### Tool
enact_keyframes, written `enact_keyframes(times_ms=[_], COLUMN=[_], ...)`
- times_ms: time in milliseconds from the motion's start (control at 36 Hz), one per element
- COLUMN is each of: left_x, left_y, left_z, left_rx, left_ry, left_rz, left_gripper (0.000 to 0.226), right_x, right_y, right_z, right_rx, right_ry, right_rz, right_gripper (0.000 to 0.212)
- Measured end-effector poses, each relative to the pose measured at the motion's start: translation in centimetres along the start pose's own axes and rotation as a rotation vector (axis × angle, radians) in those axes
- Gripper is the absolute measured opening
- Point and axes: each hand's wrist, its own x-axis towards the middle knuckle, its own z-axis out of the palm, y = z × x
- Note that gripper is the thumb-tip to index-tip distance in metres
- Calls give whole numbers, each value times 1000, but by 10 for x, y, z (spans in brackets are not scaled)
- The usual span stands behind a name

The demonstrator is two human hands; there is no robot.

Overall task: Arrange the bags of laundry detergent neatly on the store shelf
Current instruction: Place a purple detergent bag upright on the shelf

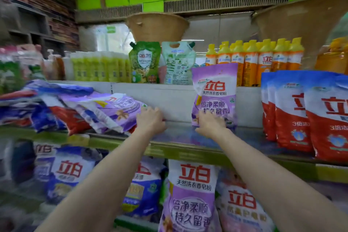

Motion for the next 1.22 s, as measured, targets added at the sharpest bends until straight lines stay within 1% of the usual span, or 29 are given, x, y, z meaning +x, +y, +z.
enact_keyframes(times_ms=[83, 139, 278, 389, 500, 583, 694, 833, 917, 944, 1028, 1139, 1222], left_x=[-15, -26, -51, -67, -75, -77, -75, -64, -54, -50, -36, -11, 5], left_y=[-30, -48, -90, -118, -140, -150, -155, -154, -153, -153, -151, -150, -144], left_z=[-10, -19, -41, -53, -63, -67, -70, -68, -64, -61, -53, -40, -32], left_rx=[34, 67, 125, 182, 204, 224, 244, 227, 215, 206, 126, -131, -263], left_ry=[86, 95, 52, -12, -36, -36, -62, -63, -61, -61, -59, -101, -120], left_rz=[-54, -82, -147, -204, -243, -253, -267, -291, -308, -315, -355, -384, -455], left_gripper=[47, 52, 50, 63, 56, 56, 59, 52, 51, 51, 53, 60, 63], right_x=[-13, -21, -37, -45, -48, -49, -46, -32, -19, -13, 8, 37, 58], right_y=[-33, -54, -96, -122, -145, -157, -168, -174, -175, -175, -175, -174, -173], right_z=[-5, -8, -17, -24, -30, -33, -35, -32, -28, -27, -20, -8, 2], right_rx=[-20, -29, 1, 37, 45, 26, 28, 35, 35, 44, 91, 170, 225], right_ry=[6, 19, 10, -9, -2, -7, 10, 5, -6, -7, 0, -7, -39], right_rz=[-71, -114, -180, -219, -236, -248, -280, -300, -319, -326, -343, -344, -336], right_gripper=[49, 47, 49, 52, 61, 61, 52, 53, 58, 58, 50, 46, 44])
